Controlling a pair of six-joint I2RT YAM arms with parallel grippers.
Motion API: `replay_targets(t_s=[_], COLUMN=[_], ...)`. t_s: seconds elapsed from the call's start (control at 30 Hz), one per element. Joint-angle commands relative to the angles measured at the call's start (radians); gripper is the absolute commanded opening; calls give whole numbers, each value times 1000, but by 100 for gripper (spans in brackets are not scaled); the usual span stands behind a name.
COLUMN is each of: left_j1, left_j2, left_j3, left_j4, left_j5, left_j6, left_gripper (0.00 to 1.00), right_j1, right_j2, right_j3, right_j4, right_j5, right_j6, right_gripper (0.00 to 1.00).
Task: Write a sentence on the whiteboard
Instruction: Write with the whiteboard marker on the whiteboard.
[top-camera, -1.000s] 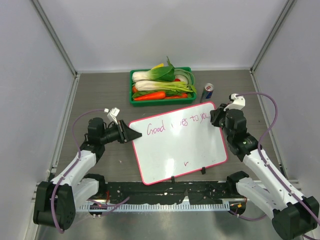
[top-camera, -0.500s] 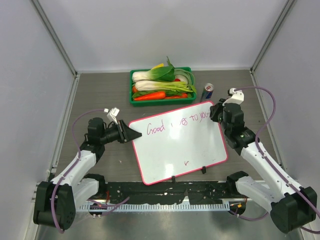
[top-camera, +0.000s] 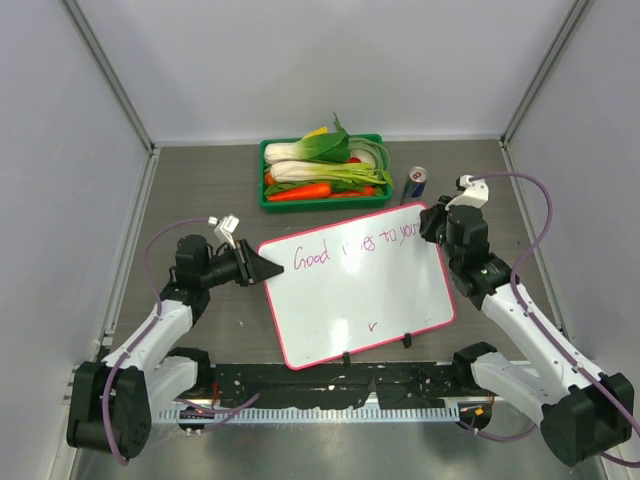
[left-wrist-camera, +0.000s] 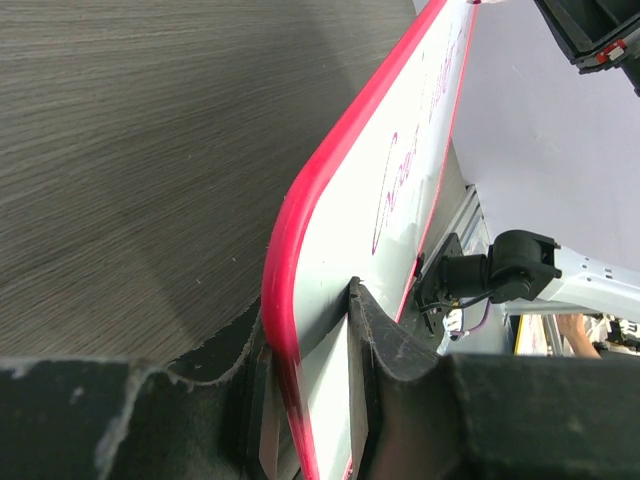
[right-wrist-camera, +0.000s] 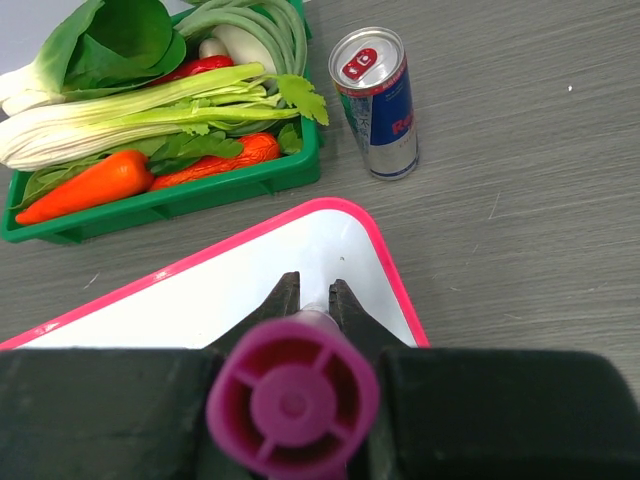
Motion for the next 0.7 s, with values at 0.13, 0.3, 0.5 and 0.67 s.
replay_targets(t_s=[0.13,0.3,0.5,0.67], left_j1=[15,15,17,15], left_j2=[18,13,9,7], left_j3=[-20,-22,-23,-23], left_j4=[-13,-13,-15,-16], left_j5=[-171,-174,-174,-174], left_j6=[150,147,147,145], left_gripper=[0,0,0,0], right_j1=[-4,-5,-4,-4], right_j2=[-54,-80,-104,-117], right_j3=[-49,-67,-73,-61], right_j4=[-23,-46,-64,-66], right_j5=[-15,-23,-12,-9], right_j6=[-11,-10,-8,-5], right_gripper=[1,1,1,2])
